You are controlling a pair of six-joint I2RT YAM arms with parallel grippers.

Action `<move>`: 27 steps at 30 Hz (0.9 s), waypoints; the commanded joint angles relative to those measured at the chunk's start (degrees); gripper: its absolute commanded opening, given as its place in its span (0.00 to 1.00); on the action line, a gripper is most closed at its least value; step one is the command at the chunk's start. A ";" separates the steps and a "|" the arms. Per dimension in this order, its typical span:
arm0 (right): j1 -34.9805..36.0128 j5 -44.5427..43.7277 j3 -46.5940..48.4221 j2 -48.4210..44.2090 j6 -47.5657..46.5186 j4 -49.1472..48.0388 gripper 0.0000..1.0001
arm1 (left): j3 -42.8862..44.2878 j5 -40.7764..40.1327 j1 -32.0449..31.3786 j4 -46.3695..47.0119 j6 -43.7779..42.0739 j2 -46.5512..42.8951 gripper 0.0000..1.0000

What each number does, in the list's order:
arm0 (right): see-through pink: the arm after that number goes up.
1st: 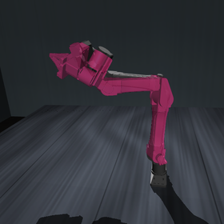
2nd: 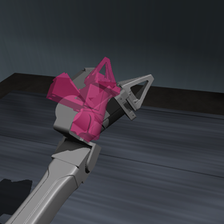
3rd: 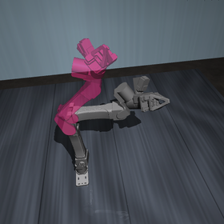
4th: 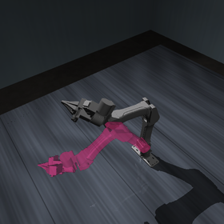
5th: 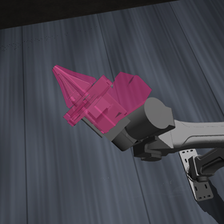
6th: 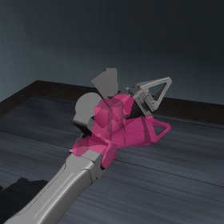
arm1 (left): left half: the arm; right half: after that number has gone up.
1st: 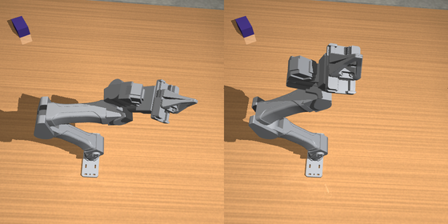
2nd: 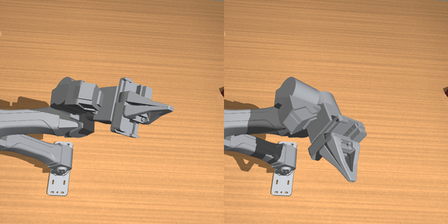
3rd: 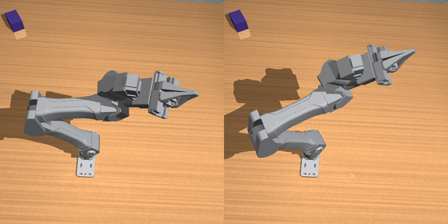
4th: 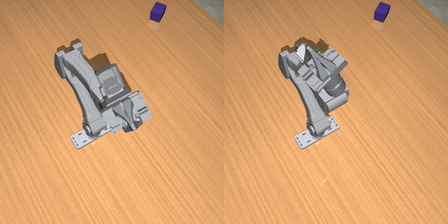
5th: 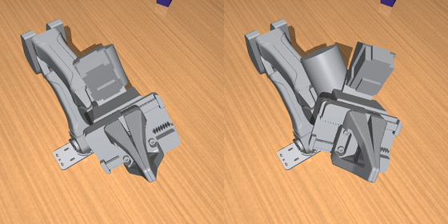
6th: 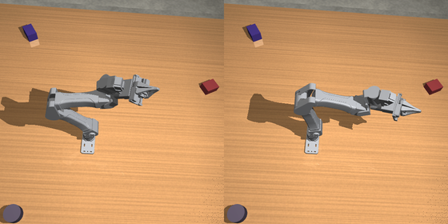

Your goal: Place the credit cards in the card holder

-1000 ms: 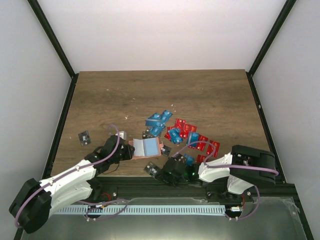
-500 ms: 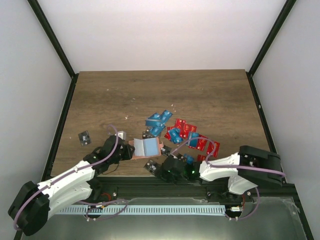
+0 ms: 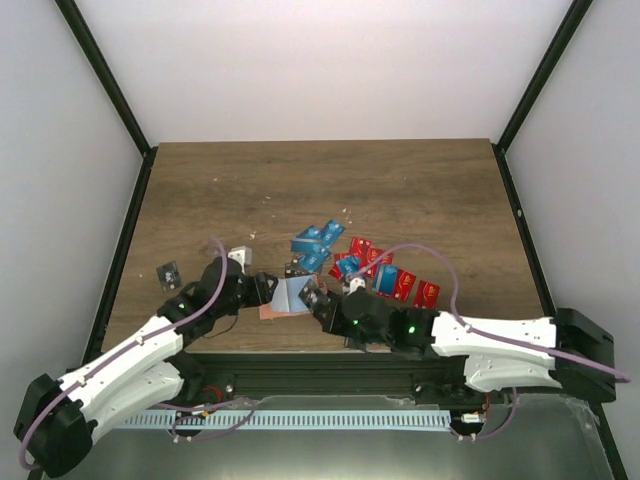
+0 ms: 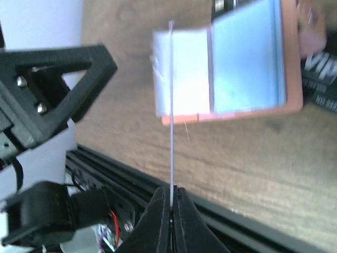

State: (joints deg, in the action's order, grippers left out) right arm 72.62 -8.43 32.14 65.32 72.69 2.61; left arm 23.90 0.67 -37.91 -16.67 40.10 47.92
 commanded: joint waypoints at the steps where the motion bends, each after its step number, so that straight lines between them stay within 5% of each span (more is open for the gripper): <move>1: -5.35 -4.33 0.53 -5.28 -6.06 0.66 0.01 | 5.27 0.74 -0.15 -1.67 -1.01 -1.04 0.66; 15: -12.23 -2.90 -5.31 -14.14 -9.38 -24.05 0.01 | 4.26 20.12 -0.06 34.05 7.75 -0.47 0.69; 27: -12.37 -2.83 -7.49 -18.39 -12.83 -39.47 0.01 | 4.14 34.64 -0.23 66.70 19.47 10.57 0.54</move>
State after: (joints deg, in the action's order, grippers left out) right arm 60.73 -10.72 25.06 46.87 62.33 -29.06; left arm 27.64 27.75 -37.91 34.41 55.18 55.31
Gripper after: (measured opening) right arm 0.019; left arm 0.556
